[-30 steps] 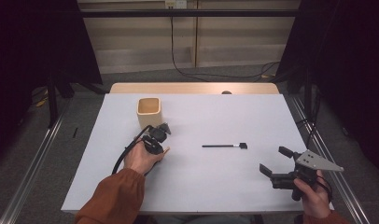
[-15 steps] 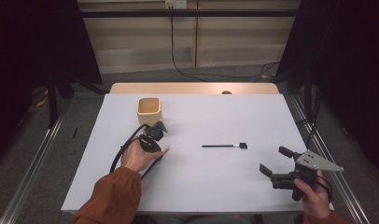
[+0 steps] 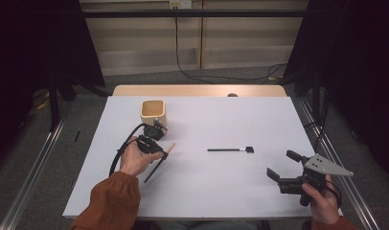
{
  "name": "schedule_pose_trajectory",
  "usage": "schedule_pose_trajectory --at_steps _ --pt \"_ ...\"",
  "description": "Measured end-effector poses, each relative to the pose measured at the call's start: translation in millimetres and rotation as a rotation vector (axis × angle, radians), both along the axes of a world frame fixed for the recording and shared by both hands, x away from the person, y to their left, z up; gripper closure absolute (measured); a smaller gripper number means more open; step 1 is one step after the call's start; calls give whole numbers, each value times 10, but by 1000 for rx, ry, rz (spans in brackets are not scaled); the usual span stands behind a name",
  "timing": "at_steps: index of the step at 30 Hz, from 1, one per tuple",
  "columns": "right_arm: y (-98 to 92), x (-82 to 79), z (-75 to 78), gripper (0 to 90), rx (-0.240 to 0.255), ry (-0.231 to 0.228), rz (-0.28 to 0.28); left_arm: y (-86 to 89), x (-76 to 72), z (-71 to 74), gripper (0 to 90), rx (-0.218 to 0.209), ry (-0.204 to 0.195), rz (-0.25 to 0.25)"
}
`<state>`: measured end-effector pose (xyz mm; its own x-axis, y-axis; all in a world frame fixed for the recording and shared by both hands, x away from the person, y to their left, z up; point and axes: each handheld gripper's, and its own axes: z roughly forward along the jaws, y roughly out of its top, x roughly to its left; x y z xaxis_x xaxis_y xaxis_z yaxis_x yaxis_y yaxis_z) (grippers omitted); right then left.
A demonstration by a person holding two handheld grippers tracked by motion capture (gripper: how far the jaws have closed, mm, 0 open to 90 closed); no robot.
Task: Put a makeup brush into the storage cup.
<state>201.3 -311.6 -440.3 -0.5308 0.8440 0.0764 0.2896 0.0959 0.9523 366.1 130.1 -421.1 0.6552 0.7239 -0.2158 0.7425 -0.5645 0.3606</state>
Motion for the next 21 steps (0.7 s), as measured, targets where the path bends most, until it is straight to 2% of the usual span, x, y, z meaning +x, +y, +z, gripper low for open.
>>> schedule_pose_trajectory --at_steps 10,13,15,17,21 --pt "0 0 -1 0 2 1 1 62 -41 70 842 -89 -38 -19" --pt "-2 4 -5 0 -3 1 3 72 -56 86 842 -121 -63 -67" --pt "2 5 -3 0 -3 0 6 77 -61 107 842 -137 -82 -75" --pt "5 0 1 0 2 1 5 90 -69 126 842 -170 -99 -79" --pt "0 1 -1 0 2 2 2 104 -96 161 842 -200 -131 -86"
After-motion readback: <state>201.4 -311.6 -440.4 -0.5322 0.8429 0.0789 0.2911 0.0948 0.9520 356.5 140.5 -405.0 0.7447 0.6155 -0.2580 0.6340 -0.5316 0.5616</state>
